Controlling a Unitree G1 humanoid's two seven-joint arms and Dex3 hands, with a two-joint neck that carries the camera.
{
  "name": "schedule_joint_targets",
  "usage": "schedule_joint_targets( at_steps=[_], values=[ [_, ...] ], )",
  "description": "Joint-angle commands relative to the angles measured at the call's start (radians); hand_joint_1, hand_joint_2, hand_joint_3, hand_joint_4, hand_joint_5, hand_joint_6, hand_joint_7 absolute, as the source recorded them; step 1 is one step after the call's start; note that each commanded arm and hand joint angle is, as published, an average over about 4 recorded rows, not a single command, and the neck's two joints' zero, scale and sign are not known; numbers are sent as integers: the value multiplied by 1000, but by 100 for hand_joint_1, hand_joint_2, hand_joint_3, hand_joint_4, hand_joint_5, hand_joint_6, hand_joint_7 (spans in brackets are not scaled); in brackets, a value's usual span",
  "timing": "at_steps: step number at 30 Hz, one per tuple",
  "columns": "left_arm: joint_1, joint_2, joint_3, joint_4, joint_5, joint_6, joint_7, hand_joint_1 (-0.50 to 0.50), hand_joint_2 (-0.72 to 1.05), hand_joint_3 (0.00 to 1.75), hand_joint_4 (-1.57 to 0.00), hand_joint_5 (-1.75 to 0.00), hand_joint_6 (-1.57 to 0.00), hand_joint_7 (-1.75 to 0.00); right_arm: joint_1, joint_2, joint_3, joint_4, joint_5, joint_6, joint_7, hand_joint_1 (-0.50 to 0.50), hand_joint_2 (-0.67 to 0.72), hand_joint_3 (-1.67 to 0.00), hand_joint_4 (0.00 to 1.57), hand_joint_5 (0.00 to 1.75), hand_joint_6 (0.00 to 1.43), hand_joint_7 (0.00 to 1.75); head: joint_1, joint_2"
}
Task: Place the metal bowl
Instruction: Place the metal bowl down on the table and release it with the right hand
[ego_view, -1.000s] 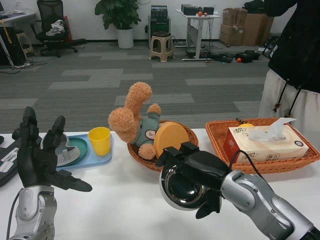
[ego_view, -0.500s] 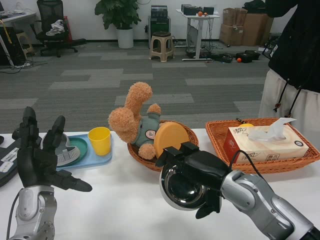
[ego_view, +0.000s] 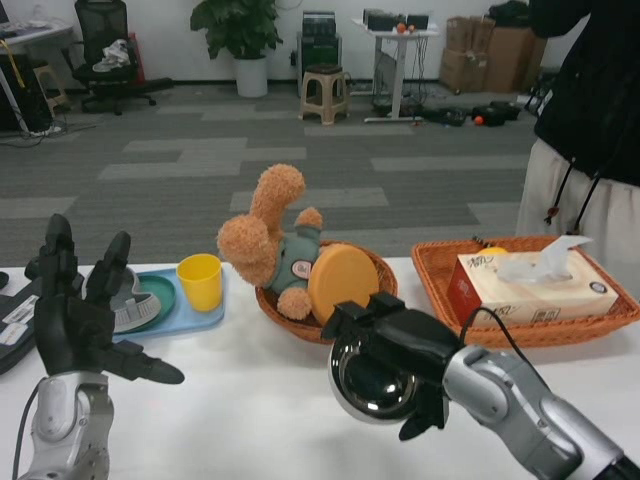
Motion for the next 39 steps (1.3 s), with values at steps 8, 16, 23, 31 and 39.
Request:
schedule_joint_targets(
  at_steps=[8,16,23,31,39],
  values=[
    [9,8,2,-6,-2,-10,-2,-50,-72,9,-60,-10,-10,-7,3,34,-19,169,-50,-45,4,-46,-60,-151,60,165,26,168,-4,-2],
    [9,8,2,-6,-2,-10,-2,-50,-72,9,-60,-10,-10,-7,-17,76,-24,342,-96,-87,-22,-46,-60,-151,60,165,23,168,-3,-4],
    [9,8,2,-4,-3,-10,-2,-50,-72,9,-58,-10,-10,-7,-27,108,-37,455,-130,-121,-65,-46,-60,-151,49,165,18,166,-2,-4],
    [9,8,2,-4,-3,-10,-2,-50,-72,9,-58,-10,-10,-7,-27,122,-44,491,-139,-137,-82,-46,-59,-151,34,165,6,161,-6,-10],
    [9,8,0,-3,-4,-9,-2,-50,-72,9,-60,-10,-10,-7,-27,138,-35,518,-222,-126,-82,-46,-56,-151,28,175,3,161,-2,-11]
  ],
)
